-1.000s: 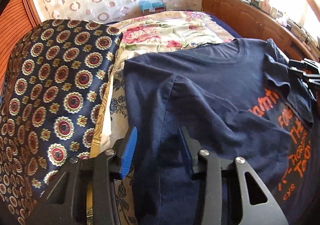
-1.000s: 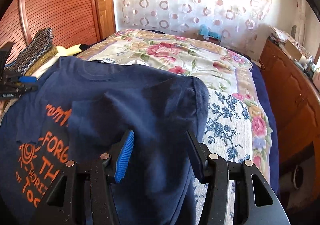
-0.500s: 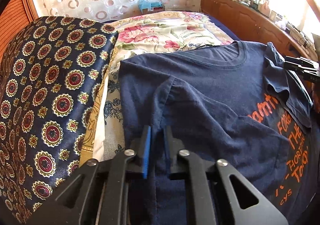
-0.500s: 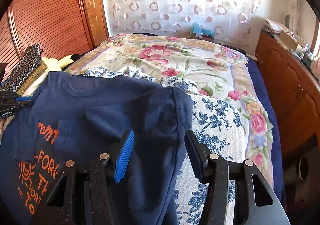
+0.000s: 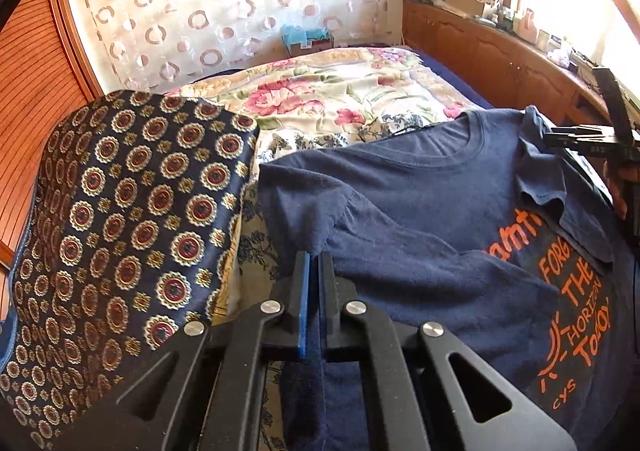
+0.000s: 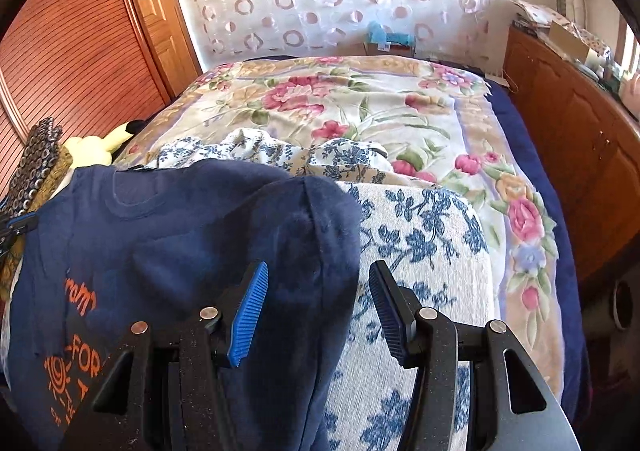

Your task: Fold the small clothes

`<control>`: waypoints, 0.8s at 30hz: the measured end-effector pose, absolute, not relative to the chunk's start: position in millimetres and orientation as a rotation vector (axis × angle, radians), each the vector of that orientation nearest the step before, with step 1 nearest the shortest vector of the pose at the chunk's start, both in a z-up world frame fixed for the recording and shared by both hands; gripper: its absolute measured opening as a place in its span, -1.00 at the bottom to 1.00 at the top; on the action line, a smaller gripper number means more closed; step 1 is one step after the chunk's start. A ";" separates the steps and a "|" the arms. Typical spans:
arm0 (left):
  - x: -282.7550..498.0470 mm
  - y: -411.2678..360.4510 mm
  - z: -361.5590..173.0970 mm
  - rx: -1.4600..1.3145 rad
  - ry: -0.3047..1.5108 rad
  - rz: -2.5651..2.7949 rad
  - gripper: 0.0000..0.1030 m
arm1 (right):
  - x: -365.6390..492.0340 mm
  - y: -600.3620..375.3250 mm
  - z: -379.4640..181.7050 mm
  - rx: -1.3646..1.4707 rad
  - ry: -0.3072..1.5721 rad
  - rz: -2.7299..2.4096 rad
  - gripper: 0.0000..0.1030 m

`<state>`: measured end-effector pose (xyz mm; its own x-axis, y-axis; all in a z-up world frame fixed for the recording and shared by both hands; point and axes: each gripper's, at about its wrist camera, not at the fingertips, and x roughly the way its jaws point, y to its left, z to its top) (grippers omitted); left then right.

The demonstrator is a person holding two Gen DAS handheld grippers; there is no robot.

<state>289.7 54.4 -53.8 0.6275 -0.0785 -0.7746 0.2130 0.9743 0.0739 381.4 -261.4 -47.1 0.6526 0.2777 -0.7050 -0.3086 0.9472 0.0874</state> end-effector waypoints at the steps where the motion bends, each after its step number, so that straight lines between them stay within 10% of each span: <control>1: 289.3 55.5 -52.4 0.161 0.872 -0.167 -0.91 | 386.1 -261.3 -48.0 -0.040 0.800 0.332 0.06; 6: 277.9 59.6 -42.8 0.153 0.832 -0.181 -0.91 | 398.1 -255.3 -47.1 -0.043 0.811 0.323 0.03; 9: 267.0 58.7 -33.8 0.151 0.806 -0.198 -0.92 | 391.4 -247.5 -45.1 -0.055 0.804 0.367 -0.86; 24: 129.6 54.3 -5.6 0.108 0.707 -0.321 -0.92 | 223.6 -257.9 -10.4 -0.102 0.587 0.518 -0.90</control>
<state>129.6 54.3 -5.6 0.7135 -0.2531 -0.6533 0.3255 0.9455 -0.0108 223.6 -257.9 -10.4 0.7092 0.4376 -0.5528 -0.4946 0.8676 0.0524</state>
